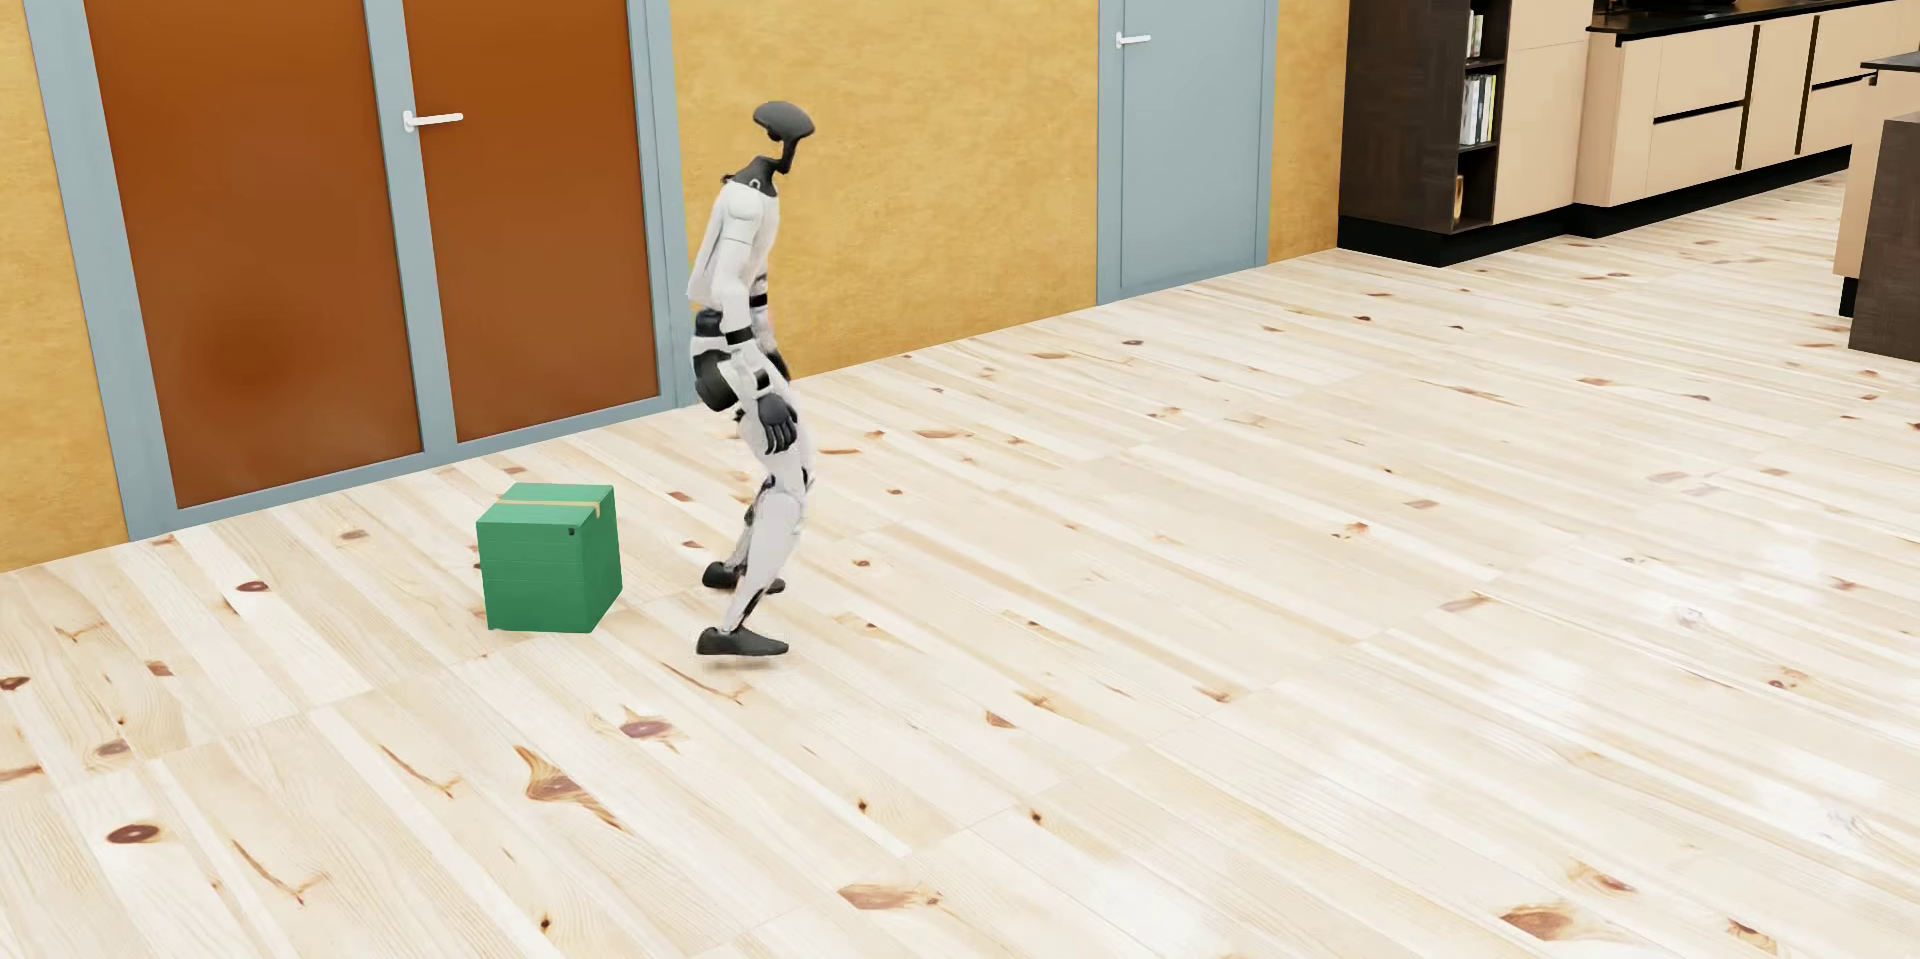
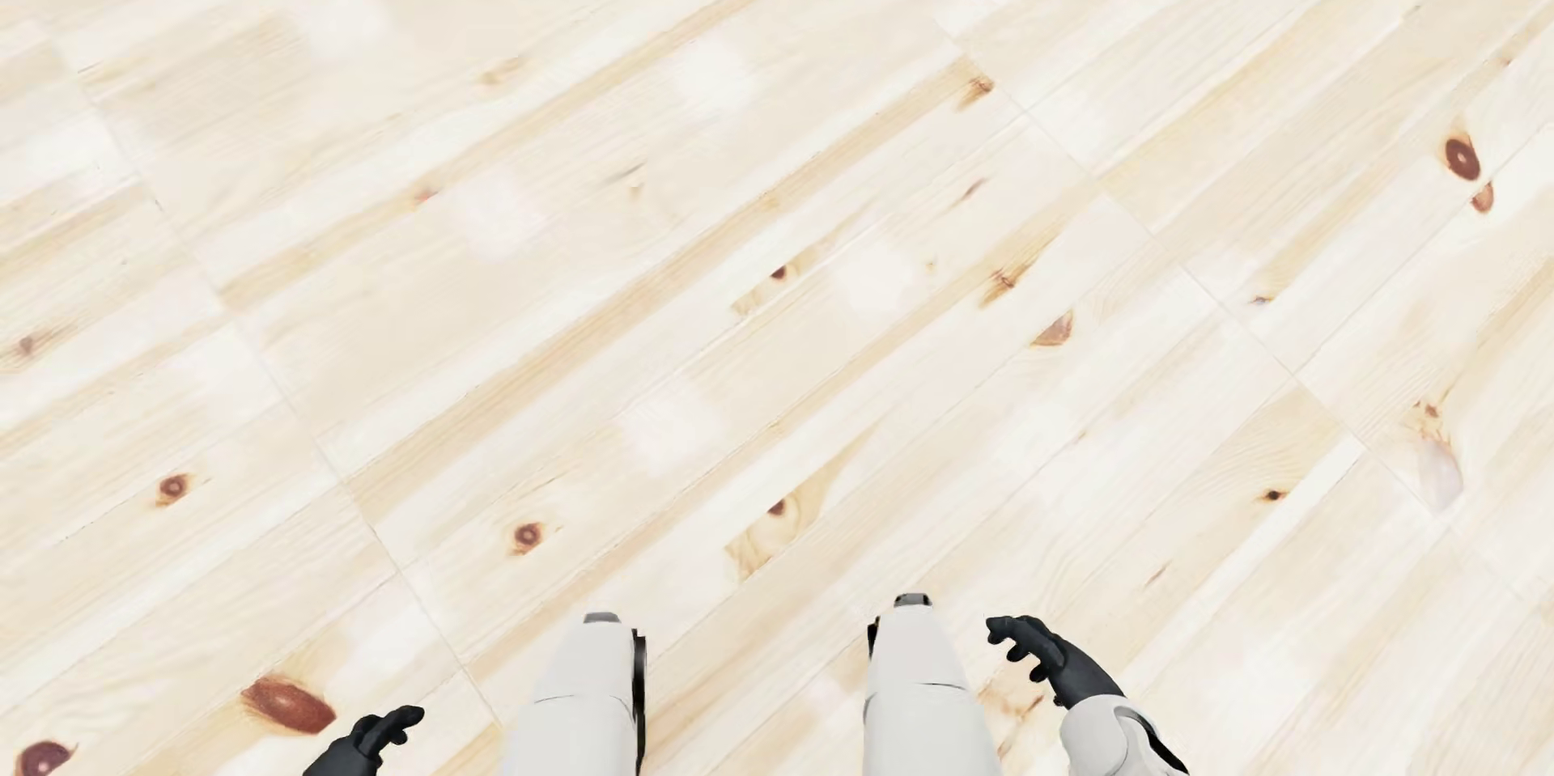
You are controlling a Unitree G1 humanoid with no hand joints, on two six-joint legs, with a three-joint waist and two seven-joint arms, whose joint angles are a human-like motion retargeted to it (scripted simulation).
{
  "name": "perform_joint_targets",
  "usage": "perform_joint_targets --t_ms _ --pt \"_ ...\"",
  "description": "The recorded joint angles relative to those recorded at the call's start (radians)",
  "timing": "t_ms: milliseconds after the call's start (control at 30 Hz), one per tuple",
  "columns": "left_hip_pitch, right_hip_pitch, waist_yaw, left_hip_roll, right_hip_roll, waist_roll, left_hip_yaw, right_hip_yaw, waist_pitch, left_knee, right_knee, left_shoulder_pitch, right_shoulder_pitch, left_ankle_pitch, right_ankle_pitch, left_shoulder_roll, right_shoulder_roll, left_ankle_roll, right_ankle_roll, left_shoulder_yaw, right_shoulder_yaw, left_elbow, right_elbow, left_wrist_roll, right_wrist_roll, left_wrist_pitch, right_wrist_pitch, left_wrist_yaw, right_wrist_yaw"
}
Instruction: Get up from the dark green box
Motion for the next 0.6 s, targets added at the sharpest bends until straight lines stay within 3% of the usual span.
perform_joint_targets --t_ms 33,67,100,133,200,267,333,433,467,500,533,600 --pt "0.037 -0.037 -0.016 -0.03 -0.014 0.011 -0.006 0.039 -0.055 -0.087 0.05 -0.007 0.036 0.035 0.079 -0.016 0.0 0.022 0.044 -0.031 -0.025 0.011 0.004 0.029 -0.004 0.013 0.001 -0.018 0.009" --pt "0.149 -0.038 -0.028 -0.029 -0.007 0.012 0.01 0.058 -0.081 -0.206 0.08 -0.005 0.075 0.048 0.096 -0.023 0.01 0.022 0.058 -0.021 -0.037 -0.012 0.005 0.027 -0.002 0.009 0.007 -0.018 0.012" --pt "0.219 -0.045 -0.046 -0.038 -0.013 0.025 0.05 -0.003 -0.096 -0.283 0.086 -0.019 0.093 0.046 0.087 -0.05 0.017 0.014 0.051 0.01 -0.05 -0.024 0.023 0.07 -0.049 -0.065 0.003 -0.035 0.0" --pt "0.308 -0.042 -0.057 -0.041 -0.028 0.02 0.075 -0.02 -0.107 -0.386 0.033 -0.023 0.127 0.062 0.096 -0.048 0.031 0.003 0.087 0.003 -0.073 -0.072 0.027 0.093 -0.065 -0.074 0.015 -0.068 0.03" --pt "0.466 -0.043 -0.082 -0.04 -0.041 0.033 0.115 -0.051 -0.14 -0.575 -0.16 -0.047 0.184 0.087 0.185 -0.055 0.051 -0.009 0.1 -0.02 -0.09 -0.151 0.058 0.122 -0.067 -0.105 0.01 -0.093 0.042" --pt "0.594 -0.037 -0.099 -0.048 -0.022 0.034 0.13 -0.072 -0.171 -0.711 -0.381 -0.089 0.229 0.107 0.259 -0.074 0.074 -0.011 0.045 -0.072 -0.114 -0.201 0.103 0.153 -0.077 -0.117 0.006 -0.081 0.069" --pt "0.765 -0.012 -0.115 -0.066 -0.002 0.022 0.153 -0.095 -0.195 -0.897 -0.553 -0.144 0.263 0.139 0.24 -0.089 0.092 -0.032 -0.067 -0.101 -0.122 -0.247 0.135 0.153 -0.079 -0.138 0.002 -0.074 0.071" --pt "0.846 -0.014 -0.142 -0.041 0.015 0.028 0.195 -0.115 -0.252 -0.906 -0.523 -0.175 0.296 0.175 0.202 -0.102 0.115 -0.047 -0.116 -0.132 -0.192 -0.282 0.144 0.156 -0.067 -0.134 0.012 -0.052 0.07" --pt "0.863 -0.023 -0.142 -0.033 0.01 0.035 0.194 -0.098 -0.254 -0.883 -0.451 -0.169 0.304 0.211 0.221 -0.105 0.116 -0.049 -0.097 -0.146 -0.206 -0.284 0.13 0.149 -0.054 -0.13 0.008 -0.041 0.059" --pt "0.83 -0.01 -0.153 0.002 0.016 0.059 0.185 -0.094 -0.261 -0.768 -0.419 -0.149 0.299 0.237 0.231 -0.107 0.106 -0.074 -0.053 -0.137 -0.188 -0.27 0.141 0.146 -0.042 -0.132 -0.012 -0.039 0.057" --pt "0.786 0.031 -0.14 0.011 0.035 0.063 0.166 -0.116 -0.27 -0.618 -0.42 -0.113 0.299 0.277 0.22 -0.109 0.101 -0.084 -0.074 -0.119 -0.179 -0.243 0.145 0.157 -0.046 -0.106 -0.002 -0.057 0.066" --pt "0.622 0.185 -0.091 0.022 0.081 0.069 0.121 -0.138 -0.263 -0.229 -0.51 -0.054 0.255 0.474 0.186 -0.116 0.061 -0.141 -0.143 -0.086 -0.146 -0.172 0.163 0.135 -0.078 -0.111 -0.005 -0.092 0.1"
